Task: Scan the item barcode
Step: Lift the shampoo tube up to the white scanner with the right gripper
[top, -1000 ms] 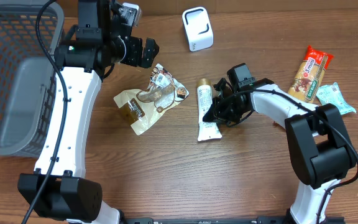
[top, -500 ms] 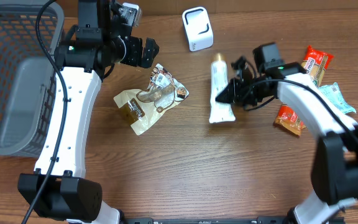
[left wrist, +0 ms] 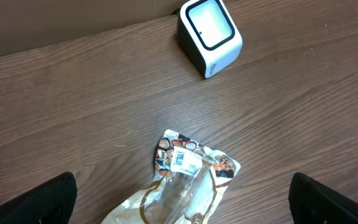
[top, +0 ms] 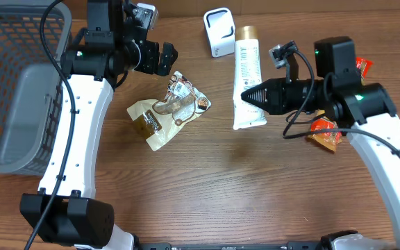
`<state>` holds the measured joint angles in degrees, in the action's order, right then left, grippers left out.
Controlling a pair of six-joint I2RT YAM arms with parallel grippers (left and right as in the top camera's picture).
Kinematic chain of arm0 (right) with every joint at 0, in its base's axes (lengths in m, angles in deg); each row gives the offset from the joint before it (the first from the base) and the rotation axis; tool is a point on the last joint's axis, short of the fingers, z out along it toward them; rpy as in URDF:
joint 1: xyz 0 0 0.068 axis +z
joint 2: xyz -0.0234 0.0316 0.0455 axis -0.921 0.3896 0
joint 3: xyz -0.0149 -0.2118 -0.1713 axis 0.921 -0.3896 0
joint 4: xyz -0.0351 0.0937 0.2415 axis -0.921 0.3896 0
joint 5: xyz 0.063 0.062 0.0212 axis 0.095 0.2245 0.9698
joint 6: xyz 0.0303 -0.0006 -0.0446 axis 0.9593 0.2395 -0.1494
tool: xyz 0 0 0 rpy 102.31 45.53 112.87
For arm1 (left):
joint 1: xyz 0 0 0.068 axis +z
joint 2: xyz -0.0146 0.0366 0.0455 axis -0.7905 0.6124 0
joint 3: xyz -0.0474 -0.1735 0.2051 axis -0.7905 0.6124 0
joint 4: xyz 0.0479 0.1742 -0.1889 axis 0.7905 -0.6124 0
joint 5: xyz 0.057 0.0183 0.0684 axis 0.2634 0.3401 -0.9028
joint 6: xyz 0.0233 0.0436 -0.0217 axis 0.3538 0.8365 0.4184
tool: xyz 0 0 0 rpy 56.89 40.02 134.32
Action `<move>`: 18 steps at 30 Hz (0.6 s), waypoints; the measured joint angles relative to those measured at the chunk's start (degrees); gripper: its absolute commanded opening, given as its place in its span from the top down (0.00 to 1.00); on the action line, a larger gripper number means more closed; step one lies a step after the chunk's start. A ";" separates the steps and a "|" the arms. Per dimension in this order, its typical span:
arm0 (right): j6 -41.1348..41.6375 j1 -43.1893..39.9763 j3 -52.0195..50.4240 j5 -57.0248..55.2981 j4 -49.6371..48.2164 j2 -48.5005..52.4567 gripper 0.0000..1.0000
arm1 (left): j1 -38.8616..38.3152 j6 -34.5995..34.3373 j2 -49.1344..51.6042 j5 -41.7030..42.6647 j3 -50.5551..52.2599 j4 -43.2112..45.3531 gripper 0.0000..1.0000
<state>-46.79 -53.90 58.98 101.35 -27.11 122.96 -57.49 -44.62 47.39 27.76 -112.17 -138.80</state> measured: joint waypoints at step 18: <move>0.98 2.10 28.33 -26.99 19.71 12.39 0.97 | 0.00 0.00 0.00 0.00 0.00 -0.04 0.00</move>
<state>-45.81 -51.80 87.31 74.36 -7.39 135.36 -57.49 -44.62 47.39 27.76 -112.17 -138.84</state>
